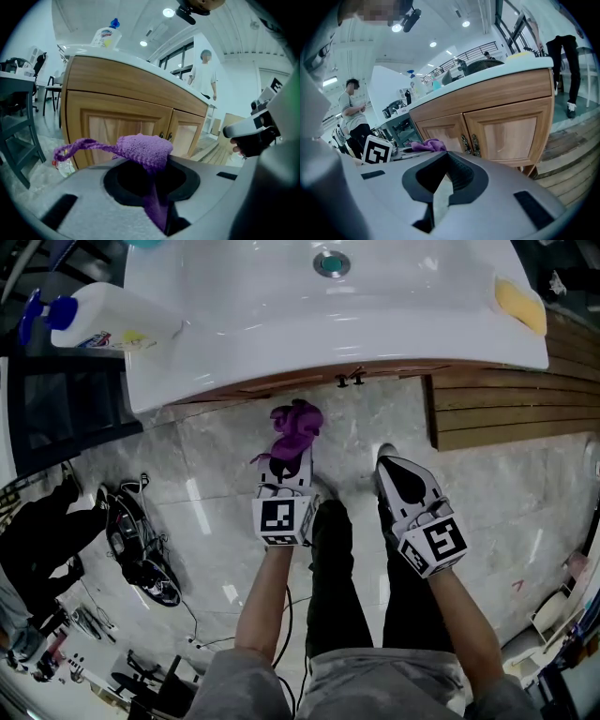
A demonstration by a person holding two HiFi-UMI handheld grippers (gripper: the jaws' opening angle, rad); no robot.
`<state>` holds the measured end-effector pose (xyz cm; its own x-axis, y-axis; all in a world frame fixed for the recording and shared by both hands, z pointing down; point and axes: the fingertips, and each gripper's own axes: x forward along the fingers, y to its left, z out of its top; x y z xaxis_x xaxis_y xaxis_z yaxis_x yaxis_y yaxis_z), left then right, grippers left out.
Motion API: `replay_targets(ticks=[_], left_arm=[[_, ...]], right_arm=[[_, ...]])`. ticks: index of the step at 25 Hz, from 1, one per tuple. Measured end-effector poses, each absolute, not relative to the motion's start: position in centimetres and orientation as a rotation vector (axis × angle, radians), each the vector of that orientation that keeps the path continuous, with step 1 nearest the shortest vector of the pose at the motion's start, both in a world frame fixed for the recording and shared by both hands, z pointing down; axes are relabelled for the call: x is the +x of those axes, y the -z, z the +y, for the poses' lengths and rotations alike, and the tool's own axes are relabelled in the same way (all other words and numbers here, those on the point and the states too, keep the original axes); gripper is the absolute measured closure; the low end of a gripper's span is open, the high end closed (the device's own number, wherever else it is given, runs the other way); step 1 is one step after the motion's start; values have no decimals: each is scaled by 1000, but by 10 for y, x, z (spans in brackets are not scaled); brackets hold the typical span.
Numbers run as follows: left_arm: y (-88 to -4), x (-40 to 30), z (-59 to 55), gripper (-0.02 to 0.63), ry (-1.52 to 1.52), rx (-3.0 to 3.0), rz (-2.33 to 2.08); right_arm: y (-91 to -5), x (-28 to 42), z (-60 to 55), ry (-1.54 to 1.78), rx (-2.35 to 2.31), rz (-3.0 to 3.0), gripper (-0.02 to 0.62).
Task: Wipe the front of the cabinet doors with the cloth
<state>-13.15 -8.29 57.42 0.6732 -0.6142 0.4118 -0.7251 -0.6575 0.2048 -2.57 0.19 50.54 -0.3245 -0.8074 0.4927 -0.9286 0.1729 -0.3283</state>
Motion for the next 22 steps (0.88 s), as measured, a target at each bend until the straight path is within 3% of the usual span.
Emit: replay_targets(ticks=[22], left_arm=[[-651,-224,-158,534,-630,2410,-1290]], right_arm=[[-532,-79,10,-1003,1708,-2212,586]])
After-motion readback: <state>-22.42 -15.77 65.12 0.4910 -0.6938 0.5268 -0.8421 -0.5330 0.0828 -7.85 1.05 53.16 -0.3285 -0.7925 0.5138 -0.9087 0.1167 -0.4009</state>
